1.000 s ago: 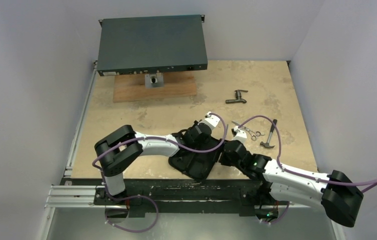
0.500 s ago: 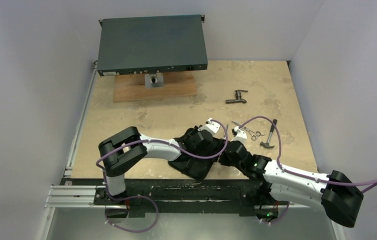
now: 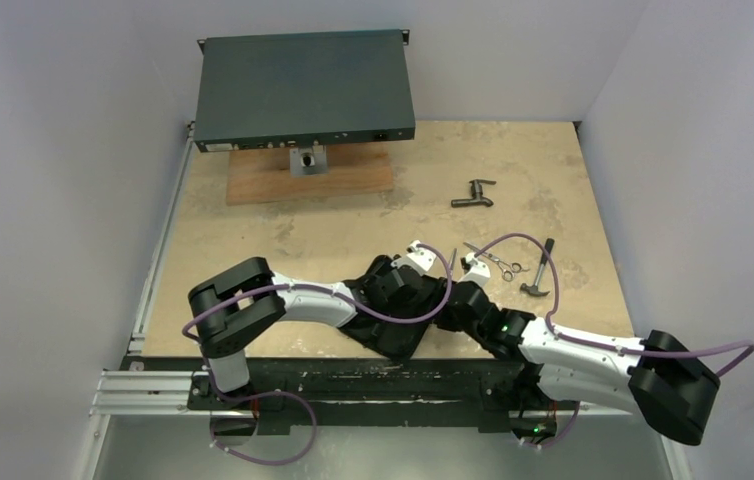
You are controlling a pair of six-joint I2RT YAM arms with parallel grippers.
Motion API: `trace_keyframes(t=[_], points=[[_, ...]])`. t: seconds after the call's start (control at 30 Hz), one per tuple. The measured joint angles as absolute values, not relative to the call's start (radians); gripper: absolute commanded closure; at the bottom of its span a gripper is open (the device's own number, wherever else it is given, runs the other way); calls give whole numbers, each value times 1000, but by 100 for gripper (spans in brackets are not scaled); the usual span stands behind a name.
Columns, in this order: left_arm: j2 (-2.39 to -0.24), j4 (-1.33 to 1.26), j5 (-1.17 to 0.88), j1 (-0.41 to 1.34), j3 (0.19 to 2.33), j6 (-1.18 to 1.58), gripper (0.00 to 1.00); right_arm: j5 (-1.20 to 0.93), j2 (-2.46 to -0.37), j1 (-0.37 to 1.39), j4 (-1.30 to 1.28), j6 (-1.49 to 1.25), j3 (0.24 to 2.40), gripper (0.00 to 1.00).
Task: Sort the hair-cutting tools
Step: Place the haircut tool in the hairdressing tool bag.
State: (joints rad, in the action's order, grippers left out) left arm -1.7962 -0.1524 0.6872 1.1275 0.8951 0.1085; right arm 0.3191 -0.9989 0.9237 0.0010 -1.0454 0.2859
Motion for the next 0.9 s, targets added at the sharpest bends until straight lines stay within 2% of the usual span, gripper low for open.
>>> trace_keyframes(t=[0.9], points=[[-1774, -57, 715, 1185, 868, 210, 100, 320, -1012, 924, 61, -1055, 286, 56]])
